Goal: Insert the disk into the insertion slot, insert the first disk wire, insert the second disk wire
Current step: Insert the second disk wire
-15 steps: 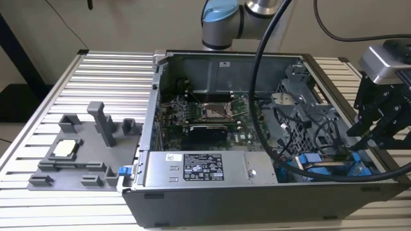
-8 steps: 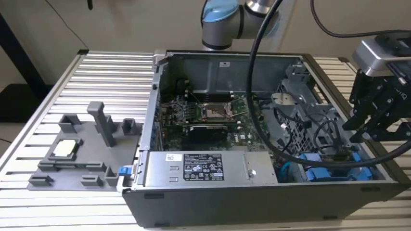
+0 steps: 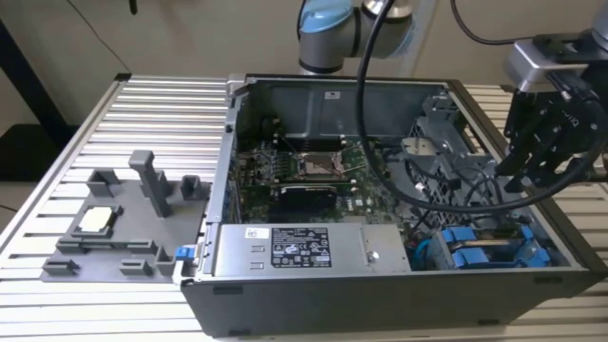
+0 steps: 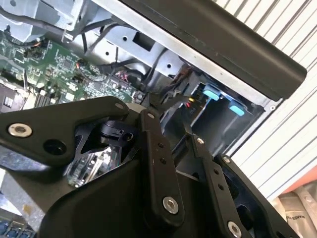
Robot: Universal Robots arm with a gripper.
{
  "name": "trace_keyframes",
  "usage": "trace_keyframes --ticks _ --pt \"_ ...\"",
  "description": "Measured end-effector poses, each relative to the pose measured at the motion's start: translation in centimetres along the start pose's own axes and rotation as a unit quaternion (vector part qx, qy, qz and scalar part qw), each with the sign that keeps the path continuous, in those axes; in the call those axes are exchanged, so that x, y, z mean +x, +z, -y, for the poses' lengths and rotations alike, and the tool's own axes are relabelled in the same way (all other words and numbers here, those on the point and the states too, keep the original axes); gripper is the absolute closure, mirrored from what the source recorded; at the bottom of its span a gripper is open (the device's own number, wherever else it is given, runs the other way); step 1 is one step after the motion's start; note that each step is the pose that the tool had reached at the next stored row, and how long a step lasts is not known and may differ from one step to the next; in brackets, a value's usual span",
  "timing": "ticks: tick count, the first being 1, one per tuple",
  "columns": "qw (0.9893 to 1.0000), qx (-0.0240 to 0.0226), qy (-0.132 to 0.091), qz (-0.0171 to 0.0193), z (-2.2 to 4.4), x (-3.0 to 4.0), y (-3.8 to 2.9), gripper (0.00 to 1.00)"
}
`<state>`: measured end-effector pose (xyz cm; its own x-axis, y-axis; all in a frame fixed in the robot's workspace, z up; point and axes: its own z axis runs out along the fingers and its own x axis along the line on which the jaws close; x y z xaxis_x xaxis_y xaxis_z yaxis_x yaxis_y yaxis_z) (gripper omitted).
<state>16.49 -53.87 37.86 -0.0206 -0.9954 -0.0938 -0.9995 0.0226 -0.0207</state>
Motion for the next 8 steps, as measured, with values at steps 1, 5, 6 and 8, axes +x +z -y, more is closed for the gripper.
trace_keyframes --ticks 1,5,6,8 --pt "1.0 0.0 0.0 0.0 -0.08 -0.06 0.0 0.67" --pt "1.0 0.0 0.0 -0.0001 -1.08 -0.04 -0.02 0.67" --pt "1.0 0.0001 0.0 -0.0001 -1.45 -0.04 -0.03 0.67" --pt "1.0 0.0002 0.0 -0.0001 -2.33 -0.02 -0.05 0.67"
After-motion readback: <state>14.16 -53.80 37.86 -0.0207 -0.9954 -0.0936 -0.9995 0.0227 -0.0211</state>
